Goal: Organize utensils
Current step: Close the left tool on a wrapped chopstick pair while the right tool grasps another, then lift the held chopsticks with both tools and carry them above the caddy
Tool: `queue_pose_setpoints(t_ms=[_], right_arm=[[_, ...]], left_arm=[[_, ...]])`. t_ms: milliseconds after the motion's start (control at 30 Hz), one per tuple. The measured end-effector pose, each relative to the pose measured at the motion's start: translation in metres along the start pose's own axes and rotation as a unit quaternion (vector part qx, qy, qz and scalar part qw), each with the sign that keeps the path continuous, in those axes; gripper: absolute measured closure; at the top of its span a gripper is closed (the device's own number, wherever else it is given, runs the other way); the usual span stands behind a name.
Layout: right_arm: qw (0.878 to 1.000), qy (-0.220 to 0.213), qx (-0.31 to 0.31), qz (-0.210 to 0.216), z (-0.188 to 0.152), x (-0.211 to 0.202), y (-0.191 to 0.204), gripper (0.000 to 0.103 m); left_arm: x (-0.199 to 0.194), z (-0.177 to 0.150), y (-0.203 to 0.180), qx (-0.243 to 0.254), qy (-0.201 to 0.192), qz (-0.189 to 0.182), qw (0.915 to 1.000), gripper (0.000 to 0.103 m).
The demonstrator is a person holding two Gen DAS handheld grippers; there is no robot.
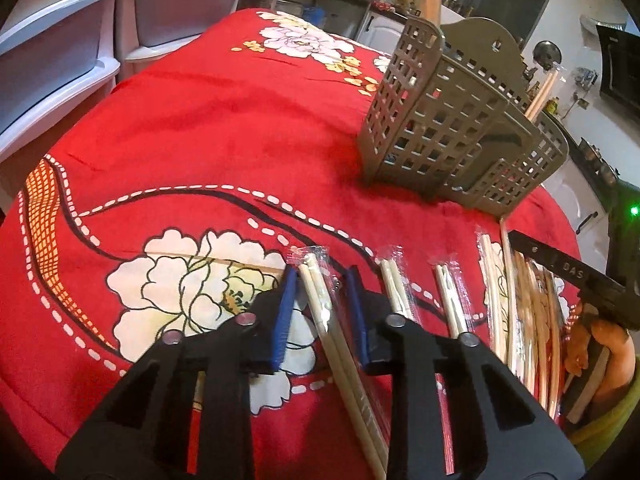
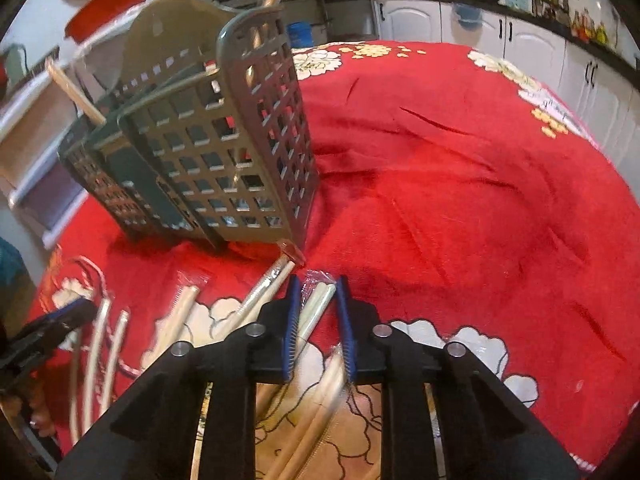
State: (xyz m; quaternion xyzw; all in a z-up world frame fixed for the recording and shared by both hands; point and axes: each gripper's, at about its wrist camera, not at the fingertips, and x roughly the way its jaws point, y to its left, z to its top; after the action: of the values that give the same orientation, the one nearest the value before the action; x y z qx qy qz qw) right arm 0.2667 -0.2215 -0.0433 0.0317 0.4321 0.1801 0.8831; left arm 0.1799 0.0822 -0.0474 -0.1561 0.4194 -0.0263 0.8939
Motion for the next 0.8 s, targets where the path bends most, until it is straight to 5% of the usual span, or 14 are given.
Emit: queue_pose_setpoints(t_ms=[333,800], right_arm=[[0.996,-0.042,0.026,0.069,-0.002,-0.028,0.000,0.093],[0.990,-0.103,0.008,0.099,-0.005,-0.084,0.019,0.095]], left_arm=[[-0.010,0.003,0.001,-0.015,-0.011,-0.021,0.9996,0.099],[-0.065,0.022,-0.022,0.004,-0.082,-0.053,0.9952,0.101]])
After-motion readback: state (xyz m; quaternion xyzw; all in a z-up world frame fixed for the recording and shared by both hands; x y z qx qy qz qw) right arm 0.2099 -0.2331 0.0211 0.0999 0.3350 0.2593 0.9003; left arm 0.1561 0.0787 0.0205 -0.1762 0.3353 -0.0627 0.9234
